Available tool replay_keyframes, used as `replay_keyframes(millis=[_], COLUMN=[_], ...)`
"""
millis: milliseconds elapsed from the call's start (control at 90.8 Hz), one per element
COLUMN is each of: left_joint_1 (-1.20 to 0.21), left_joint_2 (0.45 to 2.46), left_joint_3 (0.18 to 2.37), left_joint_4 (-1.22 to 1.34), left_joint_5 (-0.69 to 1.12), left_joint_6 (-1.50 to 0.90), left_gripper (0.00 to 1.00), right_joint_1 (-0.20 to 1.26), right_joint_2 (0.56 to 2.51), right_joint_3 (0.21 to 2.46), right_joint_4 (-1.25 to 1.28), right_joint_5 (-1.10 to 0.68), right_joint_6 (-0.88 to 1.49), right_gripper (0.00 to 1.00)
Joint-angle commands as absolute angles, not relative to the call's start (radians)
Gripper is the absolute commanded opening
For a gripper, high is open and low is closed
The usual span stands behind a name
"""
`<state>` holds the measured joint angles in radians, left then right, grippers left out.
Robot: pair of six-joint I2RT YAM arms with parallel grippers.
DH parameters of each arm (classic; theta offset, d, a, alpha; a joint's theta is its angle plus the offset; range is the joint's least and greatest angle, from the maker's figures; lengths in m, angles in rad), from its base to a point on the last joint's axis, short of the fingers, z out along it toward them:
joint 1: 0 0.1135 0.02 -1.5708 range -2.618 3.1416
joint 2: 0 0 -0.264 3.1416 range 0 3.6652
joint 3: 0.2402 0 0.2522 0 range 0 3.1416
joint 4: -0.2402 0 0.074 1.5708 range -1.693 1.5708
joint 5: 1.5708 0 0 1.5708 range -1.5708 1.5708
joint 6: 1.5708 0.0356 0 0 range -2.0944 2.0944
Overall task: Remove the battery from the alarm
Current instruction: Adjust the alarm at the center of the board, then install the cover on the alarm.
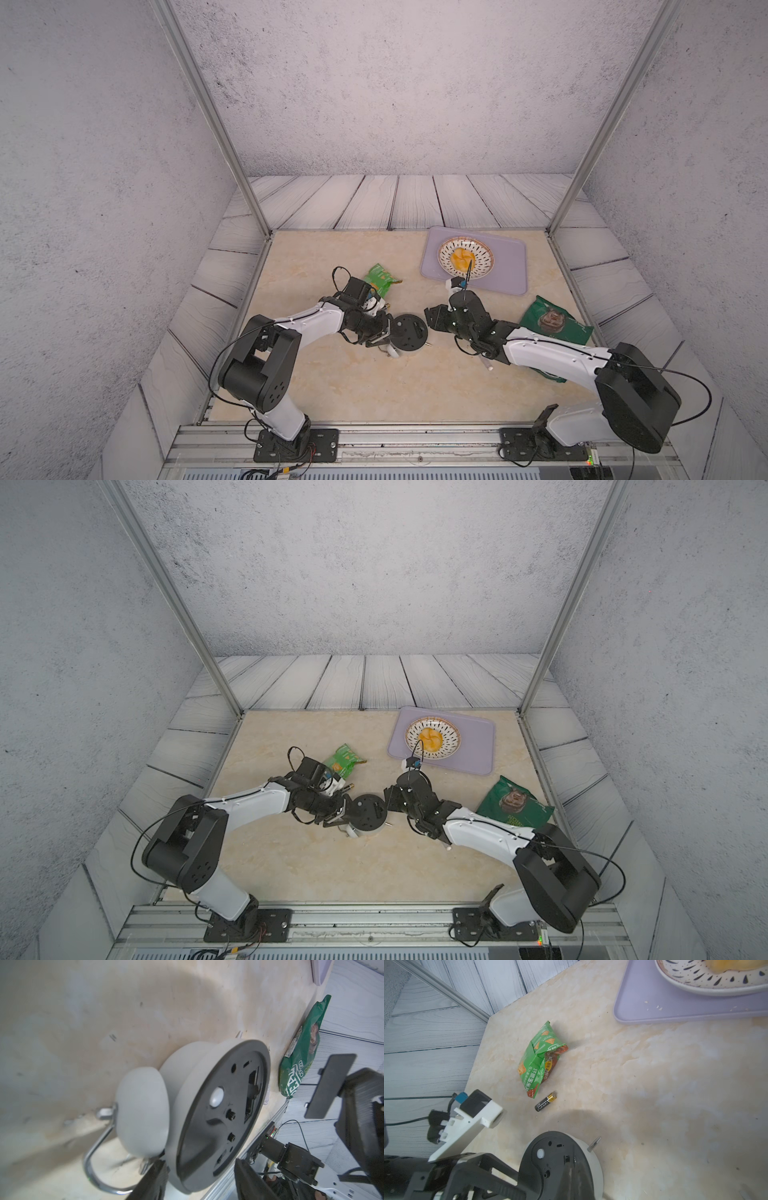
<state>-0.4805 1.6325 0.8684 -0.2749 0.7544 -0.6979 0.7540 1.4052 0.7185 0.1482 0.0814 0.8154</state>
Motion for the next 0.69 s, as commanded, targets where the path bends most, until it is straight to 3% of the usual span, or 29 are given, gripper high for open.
replay_keyframes(millis=[0, 286, 683], left_joint_1=[-0.494, -0.489, -0.486], left_joint_2=[1.649, 1.668, 1.729], left_joint_3=[0.86, 0.947, 1.003], left_joint_4=[-0.24, -0.409, -0.45], left_joint_5=[0.798, 0.677, 0.662], left_joint_6=[-0.745, -0.615, -0.561], left_gripper=[0.59, 0.57, 0.55], right_joint_1=[0.76, 0.761, 0.764], right_joint_2=[1.43, 1.501, 1.52], right_joint_3=[0.706, 0.742, 0.707], right_joint_4=[0.181, 0.202, 0.273], right_joint_5=[0.081, -0.021, -0.001], right_joint_6=[0.814, 0.719, 0.783], right_gripper=[0.0, 0.0, 0.0])
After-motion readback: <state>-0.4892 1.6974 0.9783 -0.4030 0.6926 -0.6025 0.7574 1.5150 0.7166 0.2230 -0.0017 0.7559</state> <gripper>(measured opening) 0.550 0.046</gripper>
